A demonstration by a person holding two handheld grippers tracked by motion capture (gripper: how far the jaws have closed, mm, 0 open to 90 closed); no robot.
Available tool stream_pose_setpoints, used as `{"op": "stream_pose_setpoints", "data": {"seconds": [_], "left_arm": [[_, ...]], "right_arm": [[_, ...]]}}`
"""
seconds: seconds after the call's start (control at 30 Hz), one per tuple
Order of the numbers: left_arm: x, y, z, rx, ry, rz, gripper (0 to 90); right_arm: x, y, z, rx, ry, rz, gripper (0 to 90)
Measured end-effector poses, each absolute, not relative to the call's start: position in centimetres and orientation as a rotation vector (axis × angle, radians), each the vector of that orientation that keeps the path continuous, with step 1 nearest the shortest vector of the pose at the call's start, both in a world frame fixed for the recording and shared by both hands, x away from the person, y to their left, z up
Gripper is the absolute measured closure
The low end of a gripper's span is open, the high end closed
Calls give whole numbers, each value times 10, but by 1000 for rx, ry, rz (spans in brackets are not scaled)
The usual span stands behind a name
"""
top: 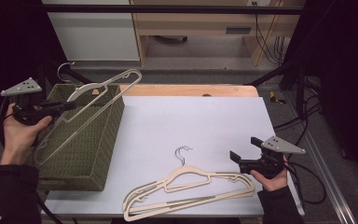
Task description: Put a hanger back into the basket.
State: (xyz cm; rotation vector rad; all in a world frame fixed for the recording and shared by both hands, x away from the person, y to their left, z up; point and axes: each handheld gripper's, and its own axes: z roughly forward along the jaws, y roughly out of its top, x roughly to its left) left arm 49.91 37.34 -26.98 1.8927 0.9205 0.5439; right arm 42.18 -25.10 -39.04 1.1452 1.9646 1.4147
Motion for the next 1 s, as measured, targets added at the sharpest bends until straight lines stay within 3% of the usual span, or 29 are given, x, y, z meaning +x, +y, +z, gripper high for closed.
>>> {"op": "stream_pose_setpoints", "data": {"seconds": [0.5,1.0], "left_arm": [[498,422,-299,1846,1014,577,858],[503,430,-340,1930,1082,556,857]], "right_arm": [[423,-249,-392,1151,1964,1410,34],[424,-249,-393,1147,1977,1404,35]]}}
